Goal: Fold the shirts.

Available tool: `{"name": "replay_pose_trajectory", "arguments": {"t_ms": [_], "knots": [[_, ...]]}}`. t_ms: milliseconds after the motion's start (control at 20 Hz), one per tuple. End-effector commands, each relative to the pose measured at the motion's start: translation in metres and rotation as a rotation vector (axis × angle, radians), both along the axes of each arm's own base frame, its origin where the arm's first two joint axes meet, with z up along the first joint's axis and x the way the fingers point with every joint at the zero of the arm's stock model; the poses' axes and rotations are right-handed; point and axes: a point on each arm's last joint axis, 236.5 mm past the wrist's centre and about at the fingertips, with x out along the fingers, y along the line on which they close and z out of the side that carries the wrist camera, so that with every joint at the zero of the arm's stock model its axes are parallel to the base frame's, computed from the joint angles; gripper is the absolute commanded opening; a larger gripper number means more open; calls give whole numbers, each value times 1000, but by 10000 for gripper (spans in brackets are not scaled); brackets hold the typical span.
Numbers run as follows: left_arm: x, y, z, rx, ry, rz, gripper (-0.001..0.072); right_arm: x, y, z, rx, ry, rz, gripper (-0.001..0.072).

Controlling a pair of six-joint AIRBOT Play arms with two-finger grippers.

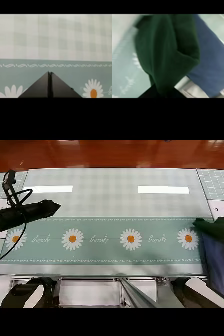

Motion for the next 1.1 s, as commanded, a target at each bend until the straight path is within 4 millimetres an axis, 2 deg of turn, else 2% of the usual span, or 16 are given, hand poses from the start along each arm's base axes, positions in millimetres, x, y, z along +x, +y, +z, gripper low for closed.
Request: {"name": "replay_pose_trajectory", "arguments": {"t_ms": [0, 50, 100, 150, 250, 350, 400, 450, 500, 650, 700, 800, 900, 950, 1000, 1050], "knots": [[6, 3, 4, 17, -35, 6, 21, -101, 14, -40, 24, 255, -217, 25], [6, 4, 4, 17, -37, 6, 21, -116, 23, -51, 44, 296, -245, 118], [7, 4, 5, 20, -41, 6, 21, -125, 31, -60, 64, 334, -245, 380], [7, 4, 5, 20, -44, 9, 21, -132, 37, -67, 79, 363, -245, 414], [12, 7, 7, 20, -61, 24, 21, -134, 40, -72, 92, 374, -248, 413], [26, 14, 11, 24, -99, 65, 21, -124, 39, -73, 94, 331, -250, 411], [35, 20, 17, 37, -127, 78, 21, -111, 36, -73, 88, 271, -239, 368], [44, 26, 25, 57, -150, 78, 21, -88, 33, -69, 82, 175, -221, 197], [54, 34, 40, 62, -177, 96, 21, -51, 30, -62, 94, 26, -178, 24], [87, 47, 98, 66, -266, 113, 21, 77, 55, -18, 147, -370, 104, 24], [96, 39, 115, 59, -282, 83, 20, 114, 74, -5, 117, -430, 231, 24], [113, 4, 133, 51, -277, -24, 20, 186, 142, 16, 6, -530, 528, 24], [124, -39, 113, 70, -202, -158, 20, 231, 218, 19, -120, -589, 761, 24], [129, -48, 85, 141, -156, -200, 20, 244, 247, 10, -190, -572, 851, 24], [131, -44, 41, 217, -39, -185, 20, 252, 265, -13, -284, -491, 933, 24], [117, -38, -3, 243, 143, -140, 21, 253, 271, -43, -340, -368, 970, 24]]}}
